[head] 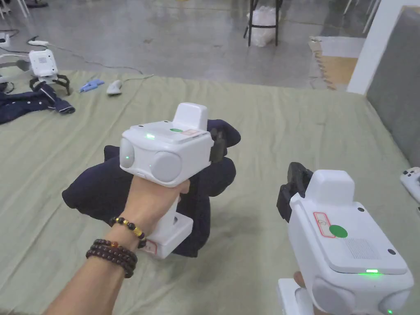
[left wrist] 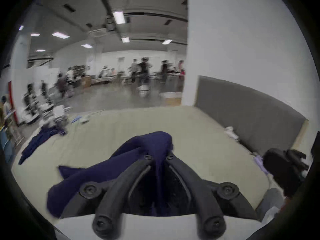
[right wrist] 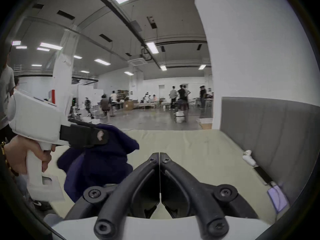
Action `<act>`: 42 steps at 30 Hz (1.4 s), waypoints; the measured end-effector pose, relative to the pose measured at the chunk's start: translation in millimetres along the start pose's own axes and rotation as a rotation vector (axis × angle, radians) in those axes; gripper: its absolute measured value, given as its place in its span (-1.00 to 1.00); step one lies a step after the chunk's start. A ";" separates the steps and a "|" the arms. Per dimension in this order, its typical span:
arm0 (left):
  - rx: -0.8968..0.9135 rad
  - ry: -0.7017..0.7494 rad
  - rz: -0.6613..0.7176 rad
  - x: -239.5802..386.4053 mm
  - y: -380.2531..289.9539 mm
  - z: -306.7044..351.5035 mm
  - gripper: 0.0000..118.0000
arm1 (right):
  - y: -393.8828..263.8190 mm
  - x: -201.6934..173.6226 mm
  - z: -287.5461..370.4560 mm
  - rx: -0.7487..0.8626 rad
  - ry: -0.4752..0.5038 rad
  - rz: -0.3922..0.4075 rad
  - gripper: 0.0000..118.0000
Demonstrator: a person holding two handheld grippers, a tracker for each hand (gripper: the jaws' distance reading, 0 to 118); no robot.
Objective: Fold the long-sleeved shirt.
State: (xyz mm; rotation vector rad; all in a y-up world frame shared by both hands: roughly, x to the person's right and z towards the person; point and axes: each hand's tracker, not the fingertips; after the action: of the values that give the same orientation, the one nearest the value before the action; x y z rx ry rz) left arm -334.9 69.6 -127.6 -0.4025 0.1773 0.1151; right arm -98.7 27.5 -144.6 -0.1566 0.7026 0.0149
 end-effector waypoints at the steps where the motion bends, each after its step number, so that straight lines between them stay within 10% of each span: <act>1: -0.015 -0.052 -0.007 24.5 -1.7 -20.7 -0.79 | 1.7 16.3 5.2 -0.001 -0.034 -0.005 -1.00; 11: -0.346 -0.259 -0.006 164.1 -127.8 -158.3 -0.75 | -9.6 118.3 50.1 -0.071 -0.262 -0.020 -1.00; 15: -0.275 -0.217 -0.074 159.5 -107.3 -124.7 0.62 | -15.9 123.8 48.9 -0.102 -0.260 -0.039 -1.00; 17: -0.160 -0.144 -0.085 142.8 -86.5 -94.8 0.87 | -15.5 120.9 46.7 -0.106 -0.219 -0.036 -1.00; 24: 0.078 0.065 -0.064 58.2 -82.9 34.6 0.33 | -11.0 92.9 47.7 -0.091 -0.142 0.006 -1.00; 28: 0.063 0.202 -0.054 30.2 -117.9 94.0 -0.89 | -12.2 78.9 50.3 -0.074 -0.129 -0.007 -1.00; 38: 0.002 0.266 0.061 1.5 -149.5 112.2 -0.91 | -9.7 63.7 45.1 -0.081 -0.124 0.019 -1.00; 39: -0.034 0.276 0.078 -2.7 -151.4 102.9 -0.71 | -9.3 63.2 44.8 -0.081 -0.123 0.022 -1.00; 41: -0.166 0.253 0.073 -14.6 -160.5 76.0 0.68 | -8.8 62.9 43.5 -0.084 -0.125 0.026 -1.00; 42: -0.248 0.228 0.081 -20.6 -167.3 61.7 0.87 | -9.0 63.3 42.6 -0.088 -0.127 0.023 -1.00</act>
State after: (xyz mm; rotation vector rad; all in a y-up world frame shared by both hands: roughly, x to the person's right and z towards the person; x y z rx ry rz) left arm -321.4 -60.3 -4.4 -0.6568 0.4069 0.1723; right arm -22.4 22.5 -152.2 -0.2299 0.5772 0.0770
